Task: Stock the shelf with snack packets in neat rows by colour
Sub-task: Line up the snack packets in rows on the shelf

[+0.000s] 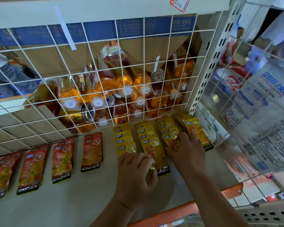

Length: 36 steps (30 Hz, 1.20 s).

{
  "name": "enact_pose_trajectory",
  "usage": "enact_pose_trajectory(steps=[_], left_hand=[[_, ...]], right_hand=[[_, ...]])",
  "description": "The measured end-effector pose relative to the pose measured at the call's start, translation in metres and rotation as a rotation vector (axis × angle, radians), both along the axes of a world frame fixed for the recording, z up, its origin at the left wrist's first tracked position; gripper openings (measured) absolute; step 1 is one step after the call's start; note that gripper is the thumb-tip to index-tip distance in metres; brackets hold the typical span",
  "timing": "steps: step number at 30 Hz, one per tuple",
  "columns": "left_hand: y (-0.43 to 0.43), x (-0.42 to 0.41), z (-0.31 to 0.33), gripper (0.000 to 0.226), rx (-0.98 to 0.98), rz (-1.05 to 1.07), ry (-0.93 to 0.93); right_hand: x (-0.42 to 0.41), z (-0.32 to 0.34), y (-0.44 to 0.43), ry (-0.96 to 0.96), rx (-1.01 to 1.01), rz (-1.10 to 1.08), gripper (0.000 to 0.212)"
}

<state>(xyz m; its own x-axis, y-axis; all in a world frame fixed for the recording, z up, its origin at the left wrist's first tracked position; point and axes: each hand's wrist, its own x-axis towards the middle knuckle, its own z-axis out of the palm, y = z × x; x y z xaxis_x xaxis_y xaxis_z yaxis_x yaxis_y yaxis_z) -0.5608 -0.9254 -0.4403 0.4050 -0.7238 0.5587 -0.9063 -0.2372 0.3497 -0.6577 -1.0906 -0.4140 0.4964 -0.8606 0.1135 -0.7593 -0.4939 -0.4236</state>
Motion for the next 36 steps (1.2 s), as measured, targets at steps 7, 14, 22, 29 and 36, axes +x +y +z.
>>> enact_pose_trajectory(steps=[7, 14, 22, 29, 36], left_hand=[[0.000, -0.001, 0.001, 0.017, -0.001, 0.003, 0.001], [0.000, -0.001, 0.001, 0.017, -0.004, 0.001, -0.007], [0.000, -0.001, 0.001, 0.018, 0.002, -0.003, -0.004], [0.001, -0.002, -0.001, 0.016, -0.003, 0.002, 0.004], [0.000, -0.001, -0.004, 0.018, 0.000, 0.015, -0.021]], right_hand=[[-0.009, 0.005, -0.002, 0.006, 0.008, 0.012, 0.054], [-0.011, 0.005, -0.002, -0.007, 0.039, -0.006, 0.052], [-0.015, 0.000, -0.002, -0.019, 0.037, -0.015, 0.042], [-0.017, 0.004, -0.002, -0.007, 0.072, -0.019, 0.053], [-0.025, 0.009, -0.006, -0.066, 0.113, -0.018, 0.056]])
